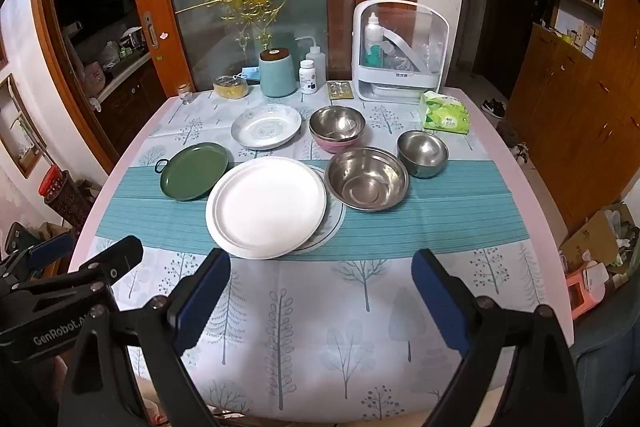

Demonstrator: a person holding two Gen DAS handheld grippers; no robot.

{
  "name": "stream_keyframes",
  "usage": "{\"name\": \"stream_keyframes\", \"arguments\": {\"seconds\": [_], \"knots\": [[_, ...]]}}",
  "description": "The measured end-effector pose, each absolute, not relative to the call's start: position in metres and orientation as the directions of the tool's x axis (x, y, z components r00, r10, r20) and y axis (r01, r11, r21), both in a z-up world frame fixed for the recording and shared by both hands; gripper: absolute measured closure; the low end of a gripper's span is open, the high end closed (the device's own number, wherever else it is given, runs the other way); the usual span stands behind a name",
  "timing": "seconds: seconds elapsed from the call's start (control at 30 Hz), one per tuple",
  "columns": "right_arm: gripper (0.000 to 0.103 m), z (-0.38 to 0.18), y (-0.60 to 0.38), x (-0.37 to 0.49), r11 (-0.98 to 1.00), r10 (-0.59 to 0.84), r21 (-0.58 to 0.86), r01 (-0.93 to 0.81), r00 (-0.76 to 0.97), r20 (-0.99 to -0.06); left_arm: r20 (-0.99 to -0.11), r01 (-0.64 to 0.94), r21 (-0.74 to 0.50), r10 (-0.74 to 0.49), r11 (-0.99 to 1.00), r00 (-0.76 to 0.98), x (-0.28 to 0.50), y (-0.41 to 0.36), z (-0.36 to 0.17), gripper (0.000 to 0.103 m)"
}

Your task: Organize plates and bowls

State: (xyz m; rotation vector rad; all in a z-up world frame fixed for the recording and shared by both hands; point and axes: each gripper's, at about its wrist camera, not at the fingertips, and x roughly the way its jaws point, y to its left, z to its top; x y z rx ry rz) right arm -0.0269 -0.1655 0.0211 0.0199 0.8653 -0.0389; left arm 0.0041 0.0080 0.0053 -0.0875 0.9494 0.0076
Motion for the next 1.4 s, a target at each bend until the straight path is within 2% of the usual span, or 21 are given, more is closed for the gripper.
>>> {"name": "stream_keyframes", "arguments": {"seconds": [1.4], "knots": [[0.010,0.023,-0.159,-0.015,0.999,-0.031,0.004,0.052,0.658,-0.752,-0.803,-0.053,-0.086,-0.038,0.995,0.594,0.012,0.019,0.005,0.001]]}}
